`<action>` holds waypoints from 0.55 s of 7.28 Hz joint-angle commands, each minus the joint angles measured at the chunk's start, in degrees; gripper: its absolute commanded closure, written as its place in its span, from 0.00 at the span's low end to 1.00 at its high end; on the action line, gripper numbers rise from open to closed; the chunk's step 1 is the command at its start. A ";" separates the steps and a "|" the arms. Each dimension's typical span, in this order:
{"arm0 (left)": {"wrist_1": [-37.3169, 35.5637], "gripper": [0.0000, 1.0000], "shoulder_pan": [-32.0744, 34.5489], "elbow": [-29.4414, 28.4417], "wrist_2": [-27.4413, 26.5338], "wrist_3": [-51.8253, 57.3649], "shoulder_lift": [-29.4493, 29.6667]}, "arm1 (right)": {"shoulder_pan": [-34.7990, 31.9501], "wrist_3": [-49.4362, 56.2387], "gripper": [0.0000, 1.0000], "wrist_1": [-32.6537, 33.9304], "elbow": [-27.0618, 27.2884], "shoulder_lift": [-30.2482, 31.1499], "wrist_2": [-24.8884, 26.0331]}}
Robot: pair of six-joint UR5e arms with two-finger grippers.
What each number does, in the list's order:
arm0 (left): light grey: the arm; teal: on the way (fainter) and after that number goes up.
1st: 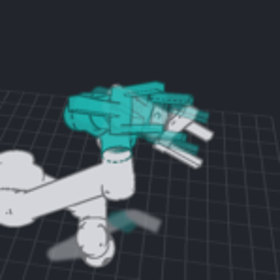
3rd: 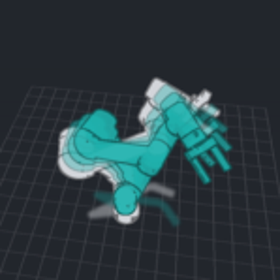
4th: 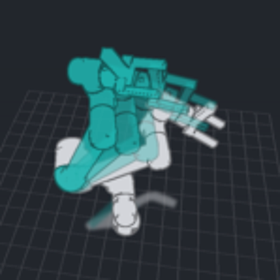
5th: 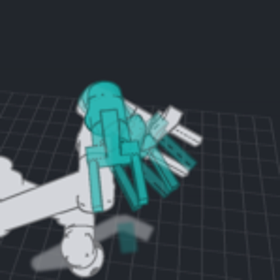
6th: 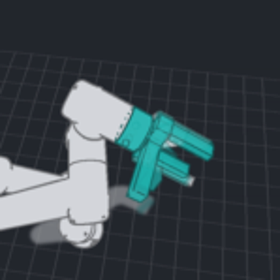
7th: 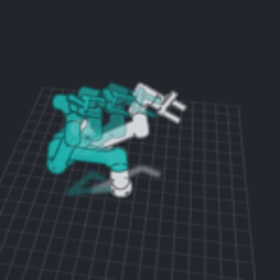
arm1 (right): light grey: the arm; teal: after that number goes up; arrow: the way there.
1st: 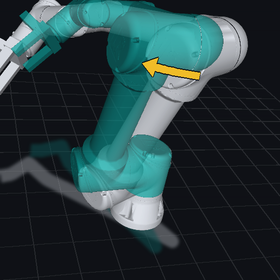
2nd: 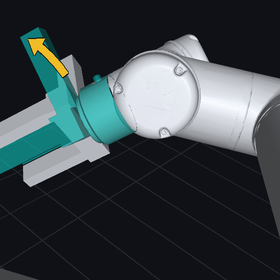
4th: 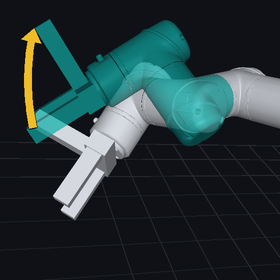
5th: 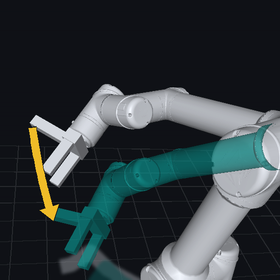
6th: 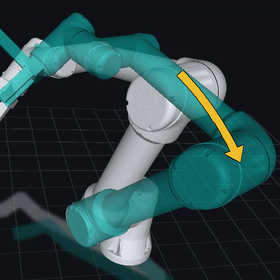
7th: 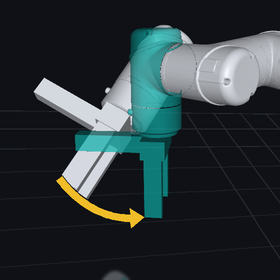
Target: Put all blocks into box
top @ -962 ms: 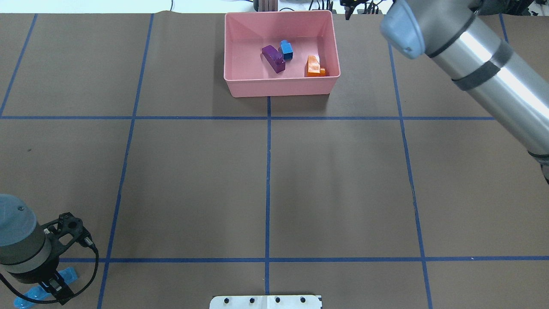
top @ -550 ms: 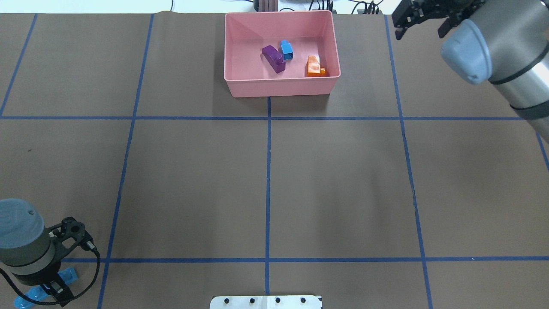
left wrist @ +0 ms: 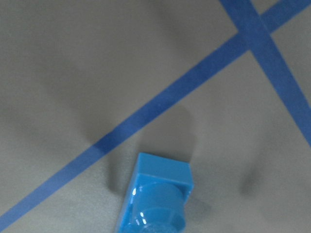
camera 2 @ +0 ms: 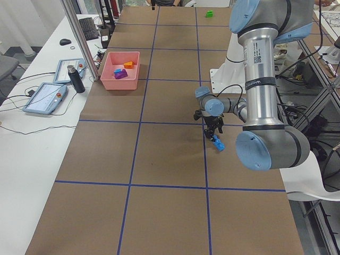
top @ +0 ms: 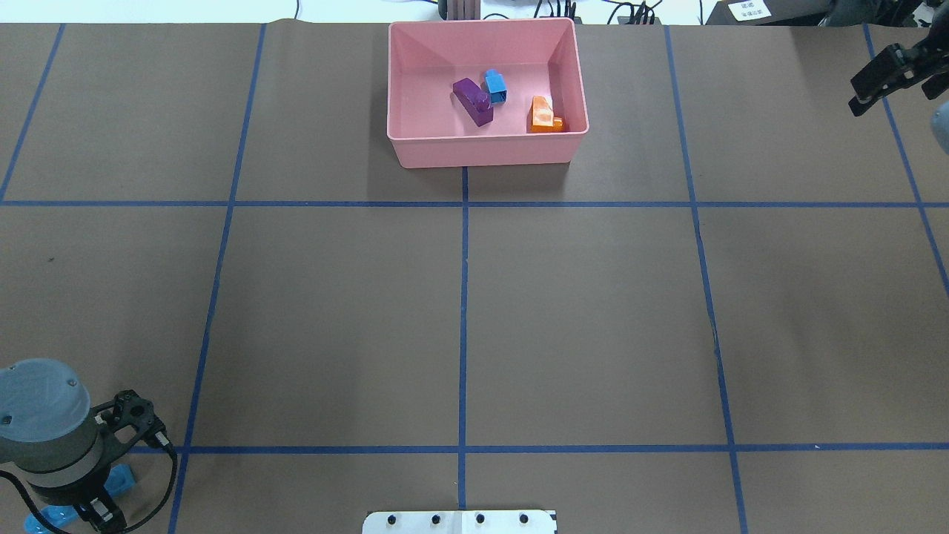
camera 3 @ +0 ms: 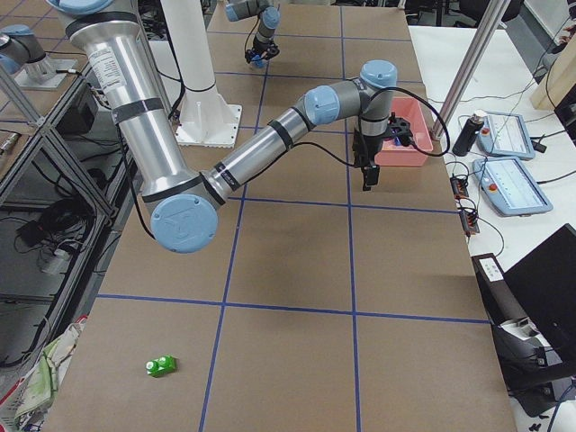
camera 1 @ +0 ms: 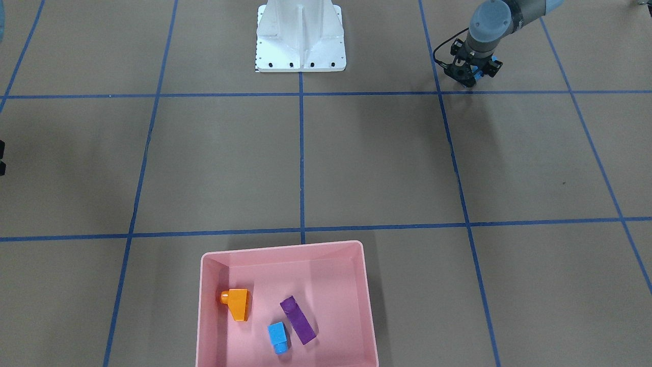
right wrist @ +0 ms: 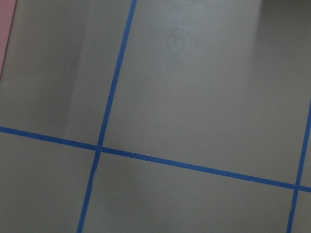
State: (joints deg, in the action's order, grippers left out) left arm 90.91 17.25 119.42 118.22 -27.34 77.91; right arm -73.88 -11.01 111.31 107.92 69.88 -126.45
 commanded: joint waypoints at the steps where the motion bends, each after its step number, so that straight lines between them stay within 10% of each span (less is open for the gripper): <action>1: -0.03 0.75 -0.11 0.11 -0.01 0.18 0.05 | -2.31 4.92 0.00 0.13 0.19 3.06 -0.03; 2: -0.12 1.00 -0.02 0.81 -0.01 0.10 -0.04 | -3.71 7.64 0.00 0.13 0.19 4.63 -0.12; 4: -0.90 1.00 0.77 5.97 0.42 -0.08 -1.00 | -5.82 13.53 0.00 0.40 0.19 7.45 -0.12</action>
State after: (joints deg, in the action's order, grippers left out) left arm 90.58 17.59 122.17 118.31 -27.32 77.46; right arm -78.32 -1.04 111.62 108.14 75.57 -126.55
